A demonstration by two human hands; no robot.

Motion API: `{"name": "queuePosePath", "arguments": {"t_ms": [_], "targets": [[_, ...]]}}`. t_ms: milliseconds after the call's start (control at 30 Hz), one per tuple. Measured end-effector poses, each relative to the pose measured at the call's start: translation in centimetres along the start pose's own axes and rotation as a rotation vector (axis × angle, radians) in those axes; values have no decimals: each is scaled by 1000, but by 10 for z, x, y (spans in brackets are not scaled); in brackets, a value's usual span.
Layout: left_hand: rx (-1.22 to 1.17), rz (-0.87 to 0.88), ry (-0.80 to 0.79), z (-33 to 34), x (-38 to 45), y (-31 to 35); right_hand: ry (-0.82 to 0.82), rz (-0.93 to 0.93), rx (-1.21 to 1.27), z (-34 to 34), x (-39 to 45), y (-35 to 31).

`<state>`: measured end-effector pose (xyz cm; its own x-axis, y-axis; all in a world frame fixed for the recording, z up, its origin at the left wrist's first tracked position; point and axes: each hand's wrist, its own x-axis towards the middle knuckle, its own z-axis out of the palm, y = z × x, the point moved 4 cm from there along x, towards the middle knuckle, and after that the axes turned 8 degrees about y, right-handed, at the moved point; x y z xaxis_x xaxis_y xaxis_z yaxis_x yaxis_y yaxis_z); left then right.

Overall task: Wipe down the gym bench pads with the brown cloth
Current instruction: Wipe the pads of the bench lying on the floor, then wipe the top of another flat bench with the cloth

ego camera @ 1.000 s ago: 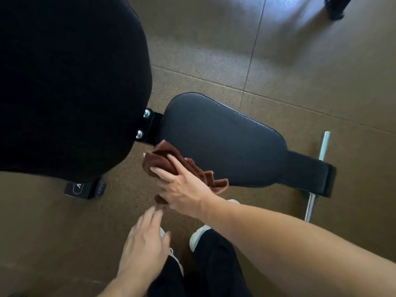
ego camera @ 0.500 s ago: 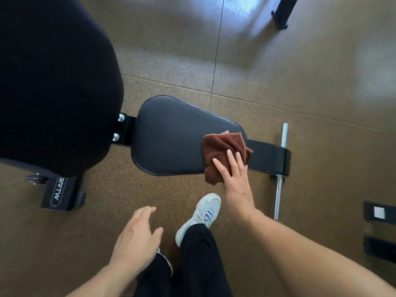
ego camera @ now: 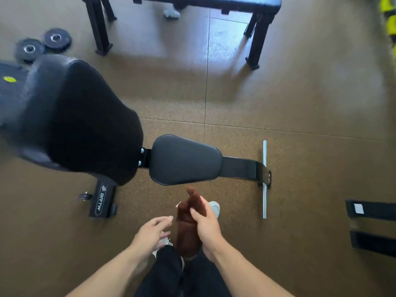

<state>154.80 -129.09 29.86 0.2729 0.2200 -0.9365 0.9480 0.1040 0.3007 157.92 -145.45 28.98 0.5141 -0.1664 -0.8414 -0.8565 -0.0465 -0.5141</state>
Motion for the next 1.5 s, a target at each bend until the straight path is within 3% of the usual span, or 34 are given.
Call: {"name": "queuePosePath", "arguments": {"t_ms": [333,467,633,833,1100,1500], "targets": [[47,122,-287,90,-138,81,-28,11,213,-95,-91,-93],[89,217,-261,139,-152,113,21,9,214,-145,-81,-119],[64,283,-248,196,-164,138,117,-124,126,-210,-64,-146],[-37,273,-276,251,-161,163,249,-265,68,-262,-33,-177],[-214,236,-281,306,-138,226,238,-284,38,-312,17,-245],[470,456,-388,435,-148,371,247,-269,-46,-449,106,-392]]}}
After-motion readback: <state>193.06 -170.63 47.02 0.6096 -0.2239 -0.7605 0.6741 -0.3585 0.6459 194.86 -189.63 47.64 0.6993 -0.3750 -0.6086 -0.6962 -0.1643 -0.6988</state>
